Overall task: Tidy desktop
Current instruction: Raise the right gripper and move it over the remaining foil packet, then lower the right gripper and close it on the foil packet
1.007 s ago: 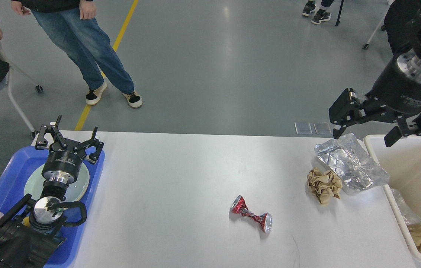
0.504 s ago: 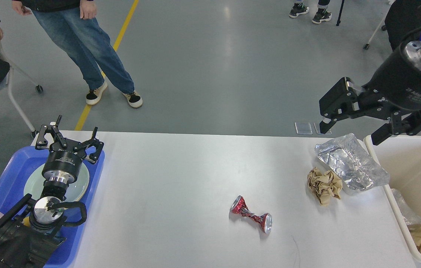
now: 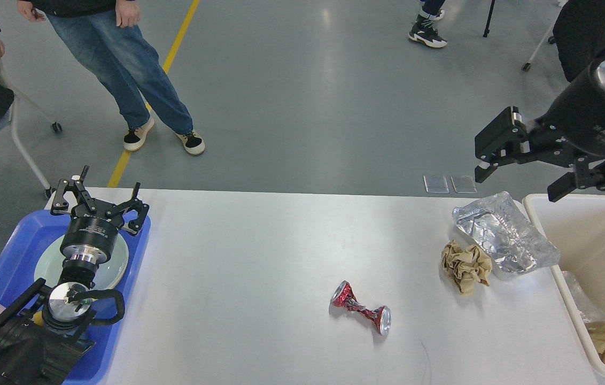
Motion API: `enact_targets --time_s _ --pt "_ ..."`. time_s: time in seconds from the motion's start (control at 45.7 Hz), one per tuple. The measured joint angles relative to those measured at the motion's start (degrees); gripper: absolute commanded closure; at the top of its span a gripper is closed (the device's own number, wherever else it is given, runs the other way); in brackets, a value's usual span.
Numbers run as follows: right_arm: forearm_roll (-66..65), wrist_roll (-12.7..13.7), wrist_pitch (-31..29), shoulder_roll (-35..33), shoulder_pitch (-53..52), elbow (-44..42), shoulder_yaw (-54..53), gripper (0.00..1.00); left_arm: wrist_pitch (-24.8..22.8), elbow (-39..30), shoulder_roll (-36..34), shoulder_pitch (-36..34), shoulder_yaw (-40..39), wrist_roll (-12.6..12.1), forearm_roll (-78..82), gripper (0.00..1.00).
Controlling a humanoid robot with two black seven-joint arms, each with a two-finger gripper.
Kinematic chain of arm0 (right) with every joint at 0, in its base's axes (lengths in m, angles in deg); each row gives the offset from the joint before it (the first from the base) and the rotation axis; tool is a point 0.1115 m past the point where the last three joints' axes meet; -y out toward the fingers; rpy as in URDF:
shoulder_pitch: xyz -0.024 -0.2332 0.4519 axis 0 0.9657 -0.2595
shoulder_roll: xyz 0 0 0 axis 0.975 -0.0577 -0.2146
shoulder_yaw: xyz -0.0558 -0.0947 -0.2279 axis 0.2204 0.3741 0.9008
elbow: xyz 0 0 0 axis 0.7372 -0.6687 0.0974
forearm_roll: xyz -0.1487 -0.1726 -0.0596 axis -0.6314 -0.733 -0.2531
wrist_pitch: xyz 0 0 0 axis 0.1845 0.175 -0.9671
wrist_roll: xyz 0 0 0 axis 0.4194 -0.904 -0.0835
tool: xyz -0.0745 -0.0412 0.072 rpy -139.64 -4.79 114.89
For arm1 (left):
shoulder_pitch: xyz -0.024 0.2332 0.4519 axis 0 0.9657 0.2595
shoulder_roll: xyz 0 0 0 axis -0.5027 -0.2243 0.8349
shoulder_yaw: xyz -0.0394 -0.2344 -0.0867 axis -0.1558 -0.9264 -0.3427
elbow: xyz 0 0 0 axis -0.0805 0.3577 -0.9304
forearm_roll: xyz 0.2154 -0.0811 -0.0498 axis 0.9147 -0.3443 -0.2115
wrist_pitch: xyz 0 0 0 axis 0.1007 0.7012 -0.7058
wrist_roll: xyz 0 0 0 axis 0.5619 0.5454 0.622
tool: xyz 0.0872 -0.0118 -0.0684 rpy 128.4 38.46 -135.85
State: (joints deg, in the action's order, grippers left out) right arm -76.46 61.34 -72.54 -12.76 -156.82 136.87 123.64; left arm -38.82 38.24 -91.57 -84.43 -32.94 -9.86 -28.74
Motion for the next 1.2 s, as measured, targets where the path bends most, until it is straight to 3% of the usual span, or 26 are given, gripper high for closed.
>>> enact_targets --time_s 0.285,0.635,0.92,1.138,1.204 --pt "1.1 0.6 10.7 -3.2 11.9 -3.2 0.6 0.0 0.0 0.0 0.0 0.0 0.0 0.0 0.0 0.04" --pt "8.8 0.7 15.0 -4.5 26.2 -12.2 0.7 0.0 0.0 0.0 0.0 0.0 0.0 0.0 0.0 0.04" --pt "13.3 0.6 23.6 -4.3 39.4 -18.9 -1.0 0.0 0.0 0.0 0.0 0.0 0.0 0.0 0.0 0.04" --pt "13.7 0.6 39.8 -4.1 47.3 -19.6 -4.6 0.0 0.0 0.0 0.0 0.0 0.0 0.0 0.0 0.04" --pt "13.7 0.6 41.7 -4.1 49.2 -20.0 -5.4 0.0 0.0 0.0 0.0 0.0 0.0 0.0 0.0 0.04"
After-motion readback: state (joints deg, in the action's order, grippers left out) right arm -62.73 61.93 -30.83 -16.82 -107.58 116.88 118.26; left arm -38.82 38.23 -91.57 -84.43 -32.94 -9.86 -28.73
